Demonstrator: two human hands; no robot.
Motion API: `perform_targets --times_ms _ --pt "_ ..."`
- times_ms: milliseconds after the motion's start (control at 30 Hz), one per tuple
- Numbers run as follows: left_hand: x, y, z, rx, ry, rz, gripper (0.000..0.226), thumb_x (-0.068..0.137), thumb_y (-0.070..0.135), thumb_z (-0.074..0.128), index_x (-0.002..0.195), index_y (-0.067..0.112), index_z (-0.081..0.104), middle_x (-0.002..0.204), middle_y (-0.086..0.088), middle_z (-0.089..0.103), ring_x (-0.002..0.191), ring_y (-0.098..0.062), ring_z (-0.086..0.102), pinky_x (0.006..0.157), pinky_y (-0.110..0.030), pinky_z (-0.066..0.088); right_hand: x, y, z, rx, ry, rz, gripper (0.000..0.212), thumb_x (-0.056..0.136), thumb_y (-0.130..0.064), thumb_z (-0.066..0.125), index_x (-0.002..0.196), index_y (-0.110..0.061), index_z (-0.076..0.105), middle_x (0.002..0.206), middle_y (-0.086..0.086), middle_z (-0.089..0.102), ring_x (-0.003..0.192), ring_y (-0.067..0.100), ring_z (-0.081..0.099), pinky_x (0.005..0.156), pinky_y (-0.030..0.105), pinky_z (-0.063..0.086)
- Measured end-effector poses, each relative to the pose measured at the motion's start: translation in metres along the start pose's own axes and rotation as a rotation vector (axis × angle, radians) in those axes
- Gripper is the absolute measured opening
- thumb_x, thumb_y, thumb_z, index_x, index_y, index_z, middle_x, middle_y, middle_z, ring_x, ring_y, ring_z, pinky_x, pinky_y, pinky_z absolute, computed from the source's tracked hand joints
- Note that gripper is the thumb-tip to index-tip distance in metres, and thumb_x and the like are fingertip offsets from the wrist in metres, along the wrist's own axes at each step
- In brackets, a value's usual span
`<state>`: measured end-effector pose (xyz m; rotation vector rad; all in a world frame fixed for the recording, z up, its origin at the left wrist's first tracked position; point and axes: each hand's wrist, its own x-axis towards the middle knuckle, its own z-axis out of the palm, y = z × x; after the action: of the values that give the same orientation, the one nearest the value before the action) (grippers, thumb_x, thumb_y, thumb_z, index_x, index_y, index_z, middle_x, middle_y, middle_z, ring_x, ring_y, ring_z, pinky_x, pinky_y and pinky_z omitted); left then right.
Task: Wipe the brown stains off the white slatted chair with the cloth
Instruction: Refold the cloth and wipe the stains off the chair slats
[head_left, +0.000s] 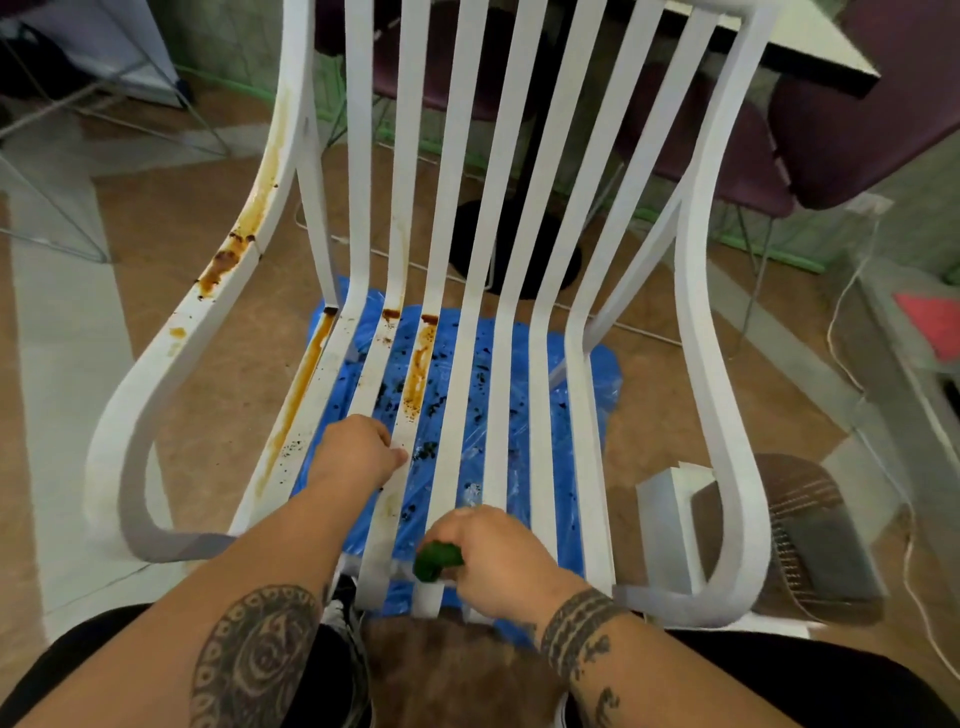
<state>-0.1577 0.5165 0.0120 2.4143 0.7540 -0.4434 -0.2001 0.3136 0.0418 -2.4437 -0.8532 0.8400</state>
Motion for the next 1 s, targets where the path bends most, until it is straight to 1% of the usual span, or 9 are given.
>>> perform_targets --times_ms 100,233,300,400,533,667,767,833,1000 --pt "-0.002 0.0 -0.002 -0.007 0.001 0.019 0.025 0.089 0.038 0.074 0.078 0.017 0.069 0.073 -0.003 0.068 0.068 -0.018 0.064 0.052 -0.025 0.042 -0.002 0.007 -0.017 0.125 -0.192 0.021 0.027 0.088 -0.015 0.072 0.11 -0.031 0.072 0.11 -0.007 0.071 0.101 0.015 0.065 0.093 0.041 0.056" --pt "-0.005 0.0 -0.003 0.025 -0.001 0.031 0.032 0.09 0.04 0.072 0.074 0.014 0.067 0.07 -0.006 0.066 0.065 -0.022 0.062 0.053 -0.028 0.044 0.01 0.013 -0.016 0.193 0.101 0.102 0.034 0.091 -0.006 0.068 0.116 -0.028 0.072 0.12 -0.008 0.065 0.11 0.015 0.061 0.101 0.038 0.051" --pt "-0.006 0.0 -0.004 0.037 0.002 0.039 0.032 0.09 0.04 0.072 0.073 0.013 0.068 0.07 -0.007 0.065 0.065 -0.022 0.062 0.052 -0.028 0.043 0.009 0.012 -0.006 0.142 0.116 0.064 0.038 0.088 0.001 0.067 0.115 -0.025 0.073 0.119 -0.008 0.064 0.11 0.015 0.06 0.102 0.036 0.05" --pt "-0.009 0.001 -0.006 0.053 -0.011 0.046 0.03 0.09 0.039 0.072 0.078 0.012 0.07 0.071 -0.006 0.065 0.065 -0.021 0.062 0.053 -0.028 0.043 -0.002 0.011 -0.001 0.062 -0.007 -0.003 0.042 0.083 0.002 0.068 0.112 -0.029 0.074 0.115 -0.013 0.065 0.109 0.009 0.06 0.102 0.027 0.048" --pt "-0.008 0.0 -0.004 0.069 -0.014 0.024 0.026 0.092 0.041 0.07 0.084 0.016 0.07 0.073 -0.002 0.065 0.067 -0.017 0.061 0.056 -0.026 0.043 -0.004 0.01 -0.012 0.066 -0.3 -0.048 0.034 0.086 -0.013 0.072 0.112 -0.035 0.071 0.112 -0.014 0.069 0.103 0.01 0.064 0.098 0.035 0.053" --pt "-0.003 -0.001 -0.004 0.05 -0.01 0.031 0.026 0.09 0.039 0.071 0.075 0.018 0.064 0.07 0.0 0.063 0.067 -0.016 0.062 0.053 -0.024 0.041 0.023 0.008 -0.027 0.302 0.12 0.102 0.03 0.09 -0.016 0.071 0.114 -0.035 0.071 0.115 -0.016 0.065 0.105 0.004 0.06 0.101 0.03 0.051" --pt "-0.001 0.003 -0.009 0.095 -0.047 0.023 0.029 0.09 0.038 0.07 0.071 0.016 0.064 0.066 -0.001 0.062 0.063 -0.017 0.062 0.049 -0.024 0.041 0.042 0.01 -0.035 0.166 0.074 0.091 0.029 0.091 -0.019 0.071 0.117 -0.032 0.07 0.119 -0.01 0.065 0.107 0.012 0.061 0.1 0.035 0.052" --pt "0.004 0.011 -0.016 0.14 -0.055 0.02 0.032 0.091 0.042 0.067 0.077 0.014 0.069 0.069 -0.001 0.064 0.065 -0.017 0.064 0.052 -0.025 0.047 0.059 0.017 -0.049 0.252 0.033 0.125 0.027 0.091 -0.02 0.071 0.116 -0.033 0.07 0.115 -0.007 0.068 0.103 0.014 0.064 0.096 0.037 0.055" --pt "0.034 0.034 -0.042 -0.005 0.126 0.067 0.024 0.098 0.039 0.055 0.1 0.023 0.073 0.08 -0.001 0.067 0.065 -0.018 0.064 0.054 -0.026 0.048 0.12 0.034 -0.1 0.479 0.368 0.17 0.023 0.092 -0.019 0.07 0.109 -0.034 0.07 0.104 -0.008 0.07 0.098 0.014 0.066 0.091 0.039 0.058"
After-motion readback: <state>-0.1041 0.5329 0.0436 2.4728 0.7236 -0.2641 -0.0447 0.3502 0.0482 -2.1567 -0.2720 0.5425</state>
